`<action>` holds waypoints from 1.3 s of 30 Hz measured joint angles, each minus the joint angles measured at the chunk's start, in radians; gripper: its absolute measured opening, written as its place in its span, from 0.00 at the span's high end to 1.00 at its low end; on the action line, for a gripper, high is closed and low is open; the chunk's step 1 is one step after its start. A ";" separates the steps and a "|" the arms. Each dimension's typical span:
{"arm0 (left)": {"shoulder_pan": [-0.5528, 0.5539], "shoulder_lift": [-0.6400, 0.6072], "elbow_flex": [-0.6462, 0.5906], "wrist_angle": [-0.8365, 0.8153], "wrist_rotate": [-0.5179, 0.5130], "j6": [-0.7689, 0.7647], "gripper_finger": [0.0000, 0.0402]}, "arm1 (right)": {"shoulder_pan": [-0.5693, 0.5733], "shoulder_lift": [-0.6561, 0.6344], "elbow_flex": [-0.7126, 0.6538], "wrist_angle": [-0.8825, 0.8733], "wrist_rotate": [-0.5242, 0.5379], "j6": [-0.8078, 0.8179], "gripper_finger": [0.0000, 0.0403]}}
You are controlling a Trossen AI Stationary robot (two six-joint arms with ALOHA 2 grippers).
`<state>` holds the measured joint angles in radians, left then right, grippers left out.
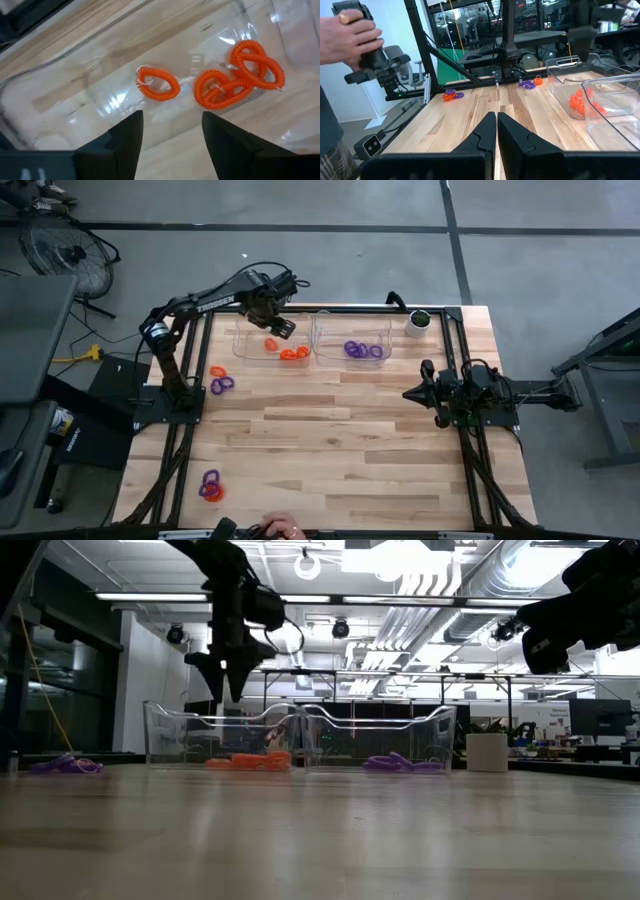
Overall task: Sort spring keychains
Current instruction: Put the orange spring keychain into the left transparent bin
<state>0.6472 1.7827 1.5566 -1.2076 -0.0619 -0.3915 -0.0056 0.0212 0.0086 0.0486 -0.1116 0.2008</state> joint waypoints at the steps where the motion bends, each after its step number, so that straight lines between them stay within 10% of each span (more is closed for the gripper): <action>1: 0.000 -0.015 0.000 -0.005 -0.005 0.003 0.50 | 0.000 0.000 0.000 0.000 0.000 0.000 0.97; 17: 0.079 -0.217 -0.027 -0.278 0.004 0.126 0.50 | 0.000 0.000 0.000 0.000 0.000 0.000 0.97; 39: 0.198 -0.554 -0.668 -0.063 0.070 -0.314 0.50 | 0.000 0.000 0.000 0.000 0.000 0.000 0.97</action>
<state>0.8450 1.2284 0.8884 -1.2703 0.0086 -0.7052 -0.0056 0.0214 0.0086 0.0483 -0.1116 0.2006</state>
